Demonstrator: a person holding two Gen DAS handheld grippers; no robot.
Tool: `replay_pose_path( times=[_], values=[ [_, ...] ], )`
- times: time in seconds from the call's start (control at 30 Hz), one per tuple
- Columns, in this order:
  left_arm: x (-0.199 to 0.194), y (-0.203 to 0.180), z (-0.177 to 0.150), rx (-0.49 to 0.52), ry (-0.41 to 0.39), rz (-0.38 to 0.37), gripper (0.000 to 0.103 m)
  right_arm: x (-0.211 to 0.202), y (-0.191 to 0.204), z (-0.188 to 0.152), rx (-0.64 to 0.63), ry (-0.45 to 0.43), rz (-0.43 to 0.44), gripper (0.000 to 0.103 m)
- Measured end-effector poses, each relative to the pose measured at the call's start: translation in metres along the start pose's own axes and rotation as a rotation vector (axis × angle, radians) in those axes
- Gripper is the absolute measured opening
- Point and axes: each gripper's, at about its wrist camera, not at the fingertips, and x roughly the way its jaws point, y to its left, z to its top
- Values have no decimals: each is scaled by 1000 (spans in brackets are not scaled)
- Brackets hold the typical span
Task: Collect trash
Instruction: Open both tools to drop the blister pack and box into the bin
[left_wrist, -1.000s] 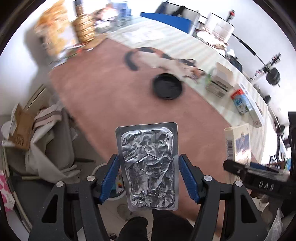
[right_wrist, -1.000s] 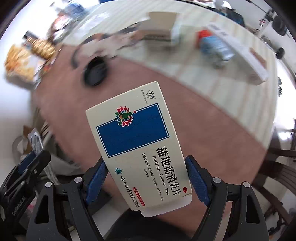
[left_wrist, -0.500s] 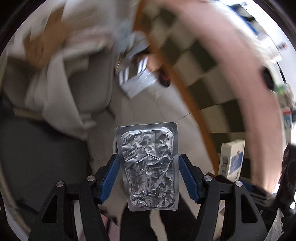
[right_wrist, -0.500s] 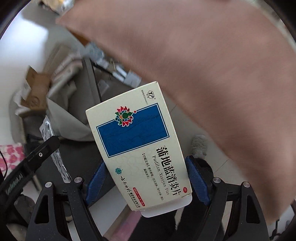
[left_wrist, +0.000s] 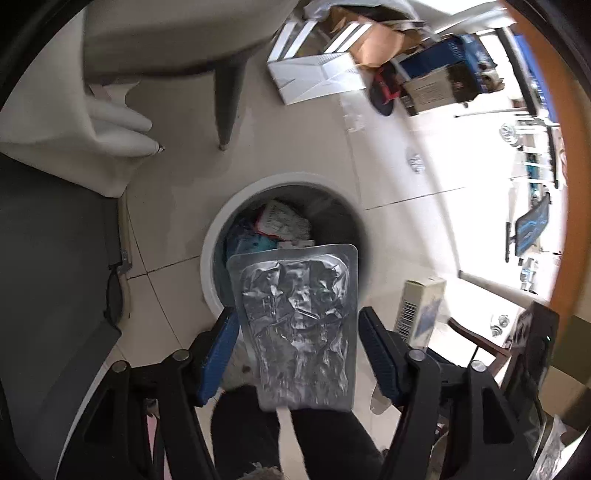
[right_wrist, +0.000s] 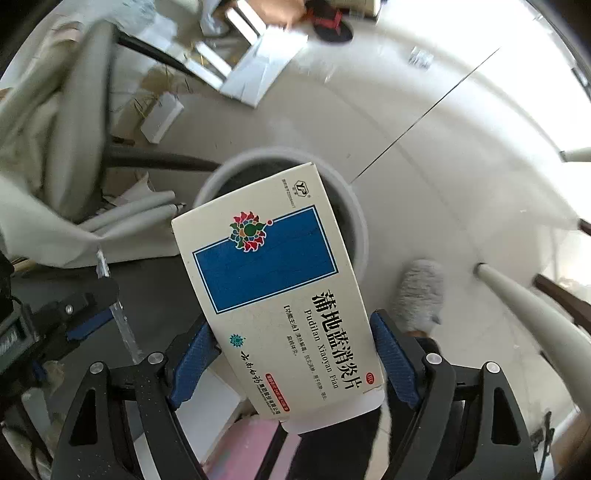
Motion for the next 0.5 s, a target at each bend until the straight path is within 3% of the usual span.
replay_pose_path(
  times=[0.03, 0.07, 0.13, 0.23, 0.37, 0.5],
  values=[
    [8, 2, 2, -7, 0, 12, 90, 12, -3, 3, 0, 0, 2, 85],
    [15, 6, 2, -10, -1, 22, 97, 22, -5, 6, -11, 4, 1, 88],
    [22, 13, 0, -15, -1, 54, 98, 34, -9, 8, -33, 11, -3, 103],
    [20, 18, -4, -18, -25, 111, 98, 39, -9, 8, -76, 2, -24, 103],
    [3, 20, -17, 0, -101, 202, 98, 33, 2, 9, -138, -18, -118, 103],
    [-16, 15, -31, 24, -121, 229, 98, 3, 12, -3, -179, -52, -208, 103]
  ],
)
